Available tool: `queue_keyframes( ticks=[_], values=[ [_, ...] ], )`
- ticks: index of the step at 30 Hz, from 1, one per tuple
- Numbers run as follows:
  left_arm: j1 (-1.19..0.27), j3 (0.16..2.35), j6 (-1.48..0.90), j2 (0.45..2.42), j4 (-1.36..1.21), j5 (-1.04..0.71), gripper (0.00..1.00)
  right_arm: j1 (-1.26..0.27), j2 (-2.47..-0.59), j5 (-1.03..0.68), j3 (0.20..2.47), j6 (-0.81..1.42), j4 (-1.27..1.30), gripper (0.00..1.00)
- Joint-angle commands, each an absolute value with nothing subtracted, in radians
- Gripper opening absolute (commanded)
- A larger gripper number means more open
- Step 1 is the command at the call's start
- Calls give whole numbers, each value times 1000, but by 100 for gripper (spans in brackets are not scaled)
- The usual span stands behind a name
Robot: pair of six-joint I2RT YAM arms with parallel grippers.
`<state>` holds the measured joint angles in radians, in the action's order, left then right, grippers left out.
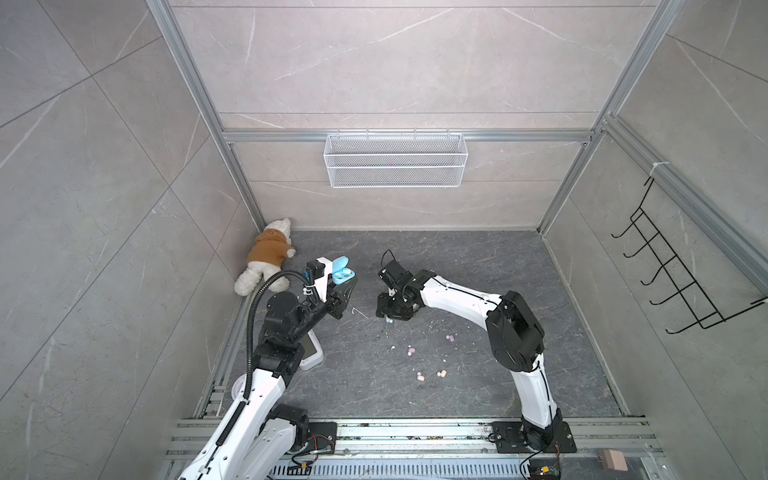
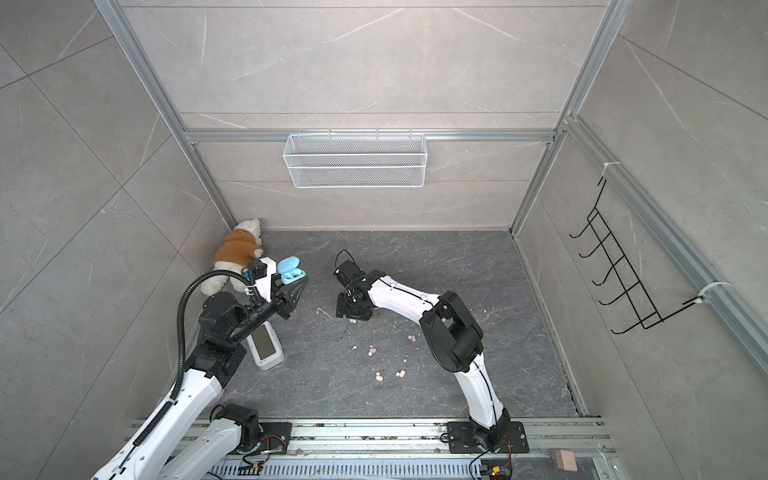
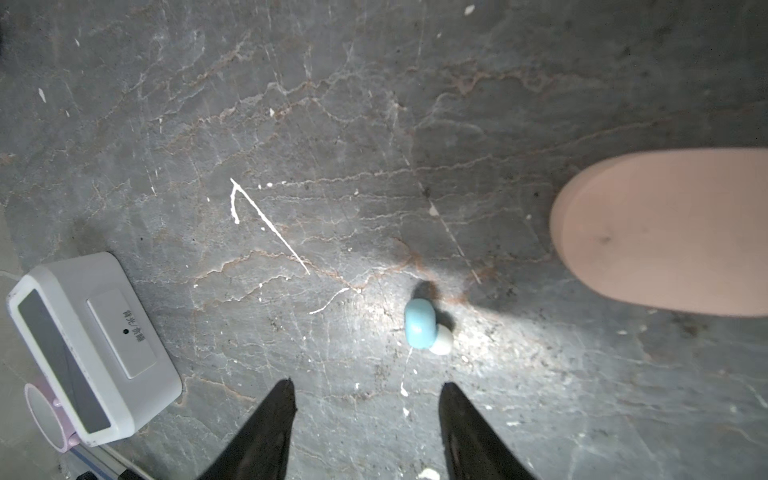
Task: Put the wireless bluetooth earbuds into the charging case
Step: 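Lower the right gripper and close it on the teal earbud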
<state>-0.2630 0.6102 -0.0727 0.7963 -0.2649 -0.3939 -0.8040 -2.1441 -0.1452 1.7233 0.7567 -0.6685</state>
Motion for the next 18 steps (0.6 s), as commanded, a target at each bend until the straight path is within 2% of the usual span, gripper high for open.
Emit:
queue_keyframes(
  ticks=[1, 6, 13, 16, 18],
  values=[
    [-257, 640, -96, 793, -304, -412, 15, -805, -2217, -87, 1838, 658, -806, 56],
    [-257, 640, -113, 800, -317, -444, 15, -804, -2317, -102, 1994, 585, -957, 49],
    [-257, 629, -123, 798, -331, -452, 15, -804, -2361, -77, 2043, 593, -985, 42],
    [-257, 631, -120, 796, -328, -455, 15, -804, -2389, -78, 2071, 588, -1004, 34],
    [-256, 632, -117, 792, -323, -452, 15, -803, -2396, -78, 2074, 580, -1005, 33]
  ],
)
